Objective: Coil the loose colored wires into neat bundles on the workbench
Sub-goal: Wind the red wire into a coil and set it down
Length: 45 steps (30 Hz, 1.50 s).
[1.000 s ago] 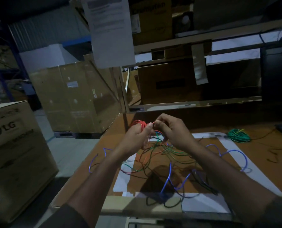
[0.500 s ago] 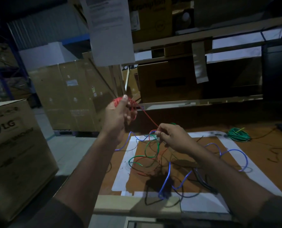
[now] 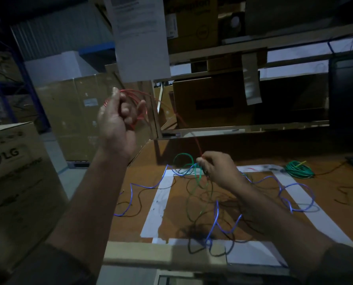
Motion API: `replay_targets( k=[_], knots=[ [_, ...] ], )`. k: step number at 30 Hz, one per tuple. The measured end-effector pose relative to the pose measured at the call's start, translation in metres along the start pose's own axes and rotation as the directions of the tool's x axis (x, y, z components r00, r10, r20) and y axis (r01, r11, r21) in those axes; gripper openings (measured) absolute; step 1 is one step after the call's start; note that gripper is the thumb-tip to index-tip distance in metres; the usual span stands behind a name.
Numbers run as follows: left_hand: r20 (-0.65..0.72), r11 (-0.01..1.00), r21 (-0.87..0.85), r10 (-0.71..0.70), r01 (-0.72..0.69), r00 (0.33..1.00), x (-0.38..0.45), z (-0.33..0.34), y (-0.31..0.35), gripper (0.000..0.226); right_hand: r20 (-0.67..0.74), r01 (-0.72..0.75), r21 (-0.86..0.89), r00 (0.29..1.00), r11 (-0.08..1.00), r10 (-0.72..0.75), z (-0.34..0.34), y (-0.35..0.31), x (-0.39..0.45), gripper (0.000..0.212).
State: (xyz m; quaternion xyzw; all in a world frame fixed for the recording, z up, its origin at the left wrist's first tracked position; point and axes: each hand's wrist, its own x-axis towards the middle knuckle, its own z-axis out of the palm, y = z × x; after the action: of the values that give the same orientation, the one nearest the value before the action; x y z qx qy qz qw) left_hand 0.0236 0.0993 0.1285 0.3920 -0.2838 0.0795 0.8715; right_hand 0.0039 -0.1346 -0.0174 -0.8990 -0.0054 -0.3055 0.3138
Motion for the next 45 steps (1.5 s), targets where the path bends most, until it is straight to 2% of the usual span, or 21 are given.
replay_targets(
  k=[3, 4, 6, 9, 11, 13, 14, 16, 20, 23, 25, 27, 29, 31, 32, 35, 37, 40, 41, 43, 45],
  knots=[
    [-0.113, 0.942, 0.333, 0.005, 0.033, 0.994, 0.0, -0.013, -0.023, 0.031, -0.052, -0.125, 0.332, 0.987, 0.935, 0.151, -0.012, -0.013, 0.009, 0.023],
    [-0.144, 0.912, 0.403, -0.015, 0.072, 0.989, -0.001, -0.019, -0.034, 0.03, -0.05, -0.158, 0.411, 0.98, 0.898, 0.195, -0.014, -0.014, 0.012, 0.023],
    [-0.22, 0.883, 0.43, -0.1, 0.189, 0.97, -0.002, -0.033, -0.052, 0.03, -0.039, -0.219, 0.531, 0.959, 0.819, 0.282, -0.015, -0.013, 0.02, 0.024],
    [-0.333, 0.866, 0.218, -0.368, 0.45, 0.869, -0.004, -0.047, -0.064, 0.033, -0.029, -0.279, 0.624, 0.925, 0.73, 0.378, -0.016, -0.003, 0.024, 0.014],
    [-0.267, 0.814, -0.054, -0.569, 0.578, 0.777, -0.007, -0.055, -0.065, 0.031, -0.056, -0.272, 0.598, 0.924, 0.754, 0.378, -0.015, 0.003, 0.022, 0.014],
    [-0.133, 0.741, -0.291, -0.658, 0.606, 0.741, -0.006, -0.061, -0.061, 0.031, -0.073, -0.278, 0.458, 0.935, 0.844, 0.348, -0.009, 0.008, 0.018, 0.023],
    [-0.088, 0.716, -0.377, -0.659, 0.587, 0.747, -0.004, -0.062, -0.057, 0.033, -0.076, -0.289, 0.36, 0.939, 0.887, 0.336, -0.005, 0.013, 0.016, 0.026],
    [-0.068, 0.727, -0.484, -0.586, 0.487, 0.808, -0.002, -0.057, -0.047, 0.035, -0.042, -0.295, 0.16, 0.951, 0.942, 0.305, 0.002, 0.021, 0.011, 0.03],
    [-0.103, 0.843, -0.478, -0.335, 0.248, 0.937, -0.002, -0.038, -0.039, 0.029, 0.218, -0.091, -0.188, 0.967, 0.978, 0.132, 0.014, 0.02, -0.002, 0.048],
    [-0.002, 0.967, -0.214, -0.143, 0.14, 0.99, -0.003, -0.03, -0.05, 0.031, 0.331, 0.075, -0.278, 0.943, 0.958, 0.022, 0.016, 0.008, -0.007, 0.052],
    [0.053, 0.978, 0.197, -0.082, 0.07, 0.995, -0.006, -0.033, -0.064, 0.041, 0.333, 0.143, -0.252, 0.942, 0.957, -0.053, 0.014, 0.006, -0.01, 0.044],
    [0.13, 0.794, 0.608, -0.092, -0.006, 0.987, -0.014, -0.036, -0.076, 0.046, 0.308, 0.164, -0.172, 0.946, 0.971, -0.105, 0.01, 0.004, -0.013, 0.035],
    [0.253, 0.542, 0.831, -0.17, -0.124, 0.953, -0.022, -0.041, -0.089, 0.043, 0.266, 0.153, -0.08, 0.956, 0.985, -0.127, 0.006, -0.001, -0.015, 0.028],
    [0.296, 0.284, 0.935, -0.304, -0.211, 0.906, -0.028, -0.043, -0.1, 0.044, 0.213, 0.154, -0.058, 0.967, 0.986, -0.138, 0.0, -0.005, -0.016, 0.021],
    [0.301, 0.189, 0.95, -0.33, -0.25, 0.895, -0.031, -0.044, -0.106, 0.045, 0.185, 0.16, -0.07, 0.972, 0.985, -0.145, -0.002, -0.006, -0.016, 0.021],
    [0.294, 0.101, 0.956, -0.321, -0.276, 0.9, -0.038, -0.042, -0.111, 0.047, 0.096, 0.152, -0.097, 0.985, 0.984, -0.143, -0.002, -0.005, -0.015, 0.023],
    [0.285, 0.137, 0.958, -0.402, -0.251, 0.87, -0.037, -0.04, -0.111, 0.046, 0.034, 0.146, -0.071, 0.989, 0.987, -0.144, 0.0, -0.003, -0.012, 0.022],
    [0.328, 0.401, 0.909, -0.511, -0.118, 0.795, -0.04, -0.039, -0.107, 0.043, -0.033, 0.175, -0.052, 0.984, 0.983, -0.177, 0.002, -0.001, -0.007, 0.012],
    [0.326, 0.488, 0.871, -0.501, -0.049, 0.802, -0.038, -0.038, -0.106, 0.038, -0.03, 0.174, -0.034, 0.984, 0.984, -0.175, 0.002, 0.001, -0.007, 0.011],
    [0.256, 0.649, 0.754, -0.435, 0.103, 0.863, -0.035, -0.034, -0.103, 0.033, 0.0, 0.155, -0.001, 0.988, 0.988, -0.155, 0.006, 0.005, -0.01, 0.011],
    [0.178, 0.822, 0.514, -0.38, 0.244, 0.908, -0.028, -0.029, -0.097, 0.032, 0.045, 0.124, 0.001, 0.991, 0.992, -0.124, 0.012, 0.013, -0.014, 0.019]
  ],
)
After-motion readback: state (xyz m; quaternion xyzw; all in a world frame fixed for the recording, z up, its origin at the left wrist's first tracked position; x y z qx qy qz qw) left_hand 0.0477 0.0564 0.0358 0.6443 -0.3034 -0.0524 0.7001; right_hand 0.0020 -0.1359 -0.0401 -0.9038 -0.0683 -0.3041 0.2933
